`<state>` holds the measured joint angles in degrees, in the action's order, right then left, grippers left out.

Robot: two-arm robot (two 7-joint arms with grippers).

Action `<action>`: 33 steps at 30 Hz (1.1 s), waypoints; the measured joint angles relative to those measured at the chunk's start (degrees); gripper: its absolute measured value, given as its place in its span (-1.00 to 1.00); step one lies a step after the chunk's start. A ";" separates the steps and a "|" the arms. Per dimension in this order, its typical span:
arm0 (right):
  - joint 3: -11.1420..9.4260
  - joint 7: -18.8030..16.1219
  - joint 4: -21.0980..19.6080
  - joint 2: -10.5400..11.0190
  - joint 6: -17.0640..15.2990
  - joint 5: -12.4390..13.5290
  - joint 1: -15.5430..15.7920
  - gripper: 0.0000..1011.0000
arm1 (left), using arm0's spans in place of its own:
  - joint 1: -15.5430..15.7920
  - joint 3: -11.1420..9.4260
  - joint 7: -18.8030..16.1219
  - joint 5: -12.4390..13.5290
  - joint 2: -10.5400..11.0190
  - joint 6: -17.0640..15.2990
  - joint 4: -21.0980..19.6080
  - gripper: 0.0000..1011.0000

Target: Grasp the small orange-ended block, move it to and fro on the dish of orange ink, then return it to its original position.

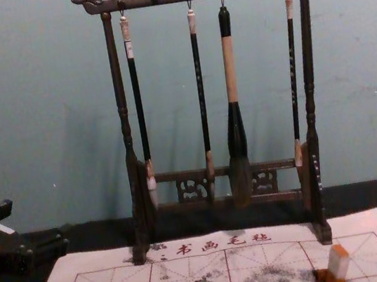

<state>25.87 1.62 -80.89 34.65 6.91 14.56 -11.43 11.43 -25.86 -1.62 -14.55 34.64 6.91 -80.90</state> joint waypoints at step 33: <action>0.00 0.00 0.00 0.00 -0.01 -0.01 0.00 0.98 | 0.00 0.00 0.00 0.00 0.00 0.00 0.00 0.98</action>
<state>25.87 1.62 -80.90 34.65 6.91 14.55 -11.44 11.43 -25.86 -1.62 -14.55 34.64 6.91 -80.90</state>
